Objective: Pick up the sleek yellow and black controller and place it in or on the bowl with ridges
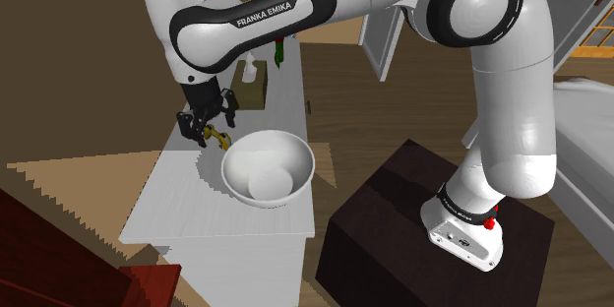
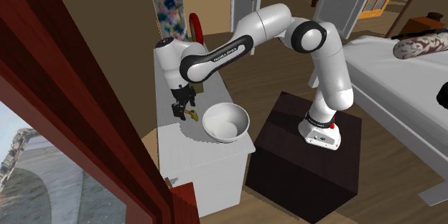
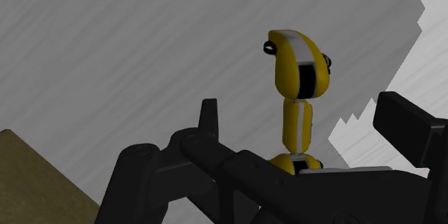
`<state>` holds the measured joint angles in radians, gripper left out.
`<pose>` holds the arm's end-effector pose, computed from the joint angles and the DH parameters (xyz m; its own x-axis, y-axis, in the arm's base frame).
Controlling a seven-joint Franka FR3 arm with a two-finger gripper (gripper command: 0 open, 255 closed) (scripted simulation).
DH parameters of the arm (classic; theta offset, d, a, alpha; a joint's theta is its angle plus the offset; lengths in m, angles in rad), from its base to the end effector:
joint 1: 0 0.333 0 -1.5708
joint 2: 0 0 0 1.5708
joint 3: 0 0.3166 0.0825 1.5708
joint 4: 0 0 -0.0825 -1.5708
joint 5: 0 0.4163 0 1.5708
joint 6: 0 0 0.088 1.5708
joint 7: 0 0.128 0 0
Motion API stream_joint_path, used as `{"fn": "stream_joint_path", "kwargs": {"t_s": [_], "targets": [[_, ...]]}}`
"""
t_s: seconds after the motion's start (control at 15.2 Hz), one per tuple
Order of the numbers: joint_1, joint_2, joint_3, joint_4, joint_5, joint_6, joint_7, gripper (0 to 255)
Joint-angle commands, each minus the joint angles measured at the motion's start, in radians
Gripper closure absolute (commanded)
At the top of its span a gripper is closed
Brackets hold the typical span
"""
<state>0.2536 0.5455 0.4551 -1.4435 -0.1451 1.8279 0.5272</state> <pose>0.5817 0.4162 0.3568 0.9739 0.1797 -0.1387 0.1774 -0.9837 -0.0286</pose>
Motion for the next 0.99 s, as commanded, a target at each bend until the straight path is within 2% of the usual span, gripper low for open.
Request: {"fn": "stream_joint_path", "kwargs": {"t_s": [0.0, 0.59, 0.92], "targets": [[0.000, 0.000, 0.000, 0.000, 0.000, 0.000, 0.000, 255], [0.000, 0.000, 0.000, 0.000, 0.000, 0.000, 0.000, 255], [0.002, -0.014, 0.004, 0.046, 0.007, -0.059, -0.001, 255]]}}
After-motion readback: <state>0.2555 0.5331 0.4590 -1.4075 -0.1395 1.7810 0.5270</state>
